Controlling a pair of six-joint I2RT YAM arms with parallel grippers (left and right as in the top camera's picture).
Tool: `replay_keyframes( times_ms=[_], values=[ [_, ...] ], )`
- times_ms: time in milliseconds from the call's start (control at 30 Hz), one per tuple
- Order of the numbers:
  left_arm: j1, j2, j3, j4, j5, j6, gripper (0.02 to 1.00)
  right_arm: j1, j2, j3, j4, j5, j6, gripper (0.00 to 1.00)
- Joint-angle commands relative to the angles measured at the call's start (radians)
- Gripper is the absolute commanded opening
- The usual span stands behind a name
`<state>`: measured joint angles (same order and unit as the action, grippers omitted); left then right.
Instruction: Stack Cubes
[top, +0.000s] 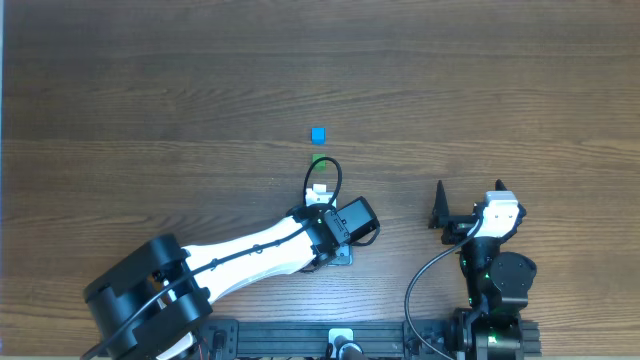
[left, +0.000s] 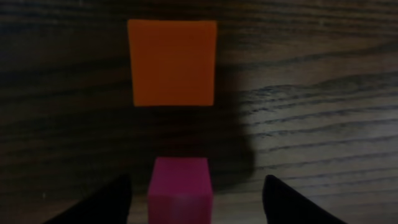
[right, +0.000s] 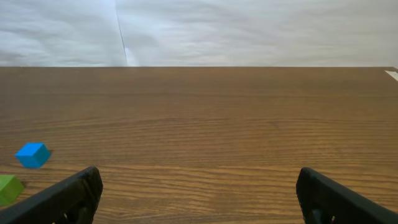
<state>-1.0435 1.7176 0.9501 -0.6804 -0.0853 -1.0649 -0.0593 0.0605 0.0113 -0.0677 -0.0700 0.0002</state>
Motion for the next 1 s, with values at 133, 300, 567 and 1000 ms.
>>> replay_keyframes(
  times_ms=[133,300,567,1000],
  values=[
    [-0.005,0.027,-0.005,-0.005,0.006,0.006,0.507,-0.005,-0.008,-0.006,-0.002,-0.004,0.002,0.993],
    [-0.005,0.027,-0.006,-0.005,0.006,0.003,0.395,-0.005,-0.008,-0.006,-0.002,-0.004,0.002,0.993],
    [-0.005,0.027,-0.008,-0.005,0.006,0.003,0.257,-0.005,-0.008,-0.006,-0.002,-0.004,0.002,0.991],
    [0.012,-0.092,-0.006,-0.039,0.002,0.003,0.156,-0.005,-0.008,-0.006,-0.002,-0.004,0.002,0.993]
  ],
)
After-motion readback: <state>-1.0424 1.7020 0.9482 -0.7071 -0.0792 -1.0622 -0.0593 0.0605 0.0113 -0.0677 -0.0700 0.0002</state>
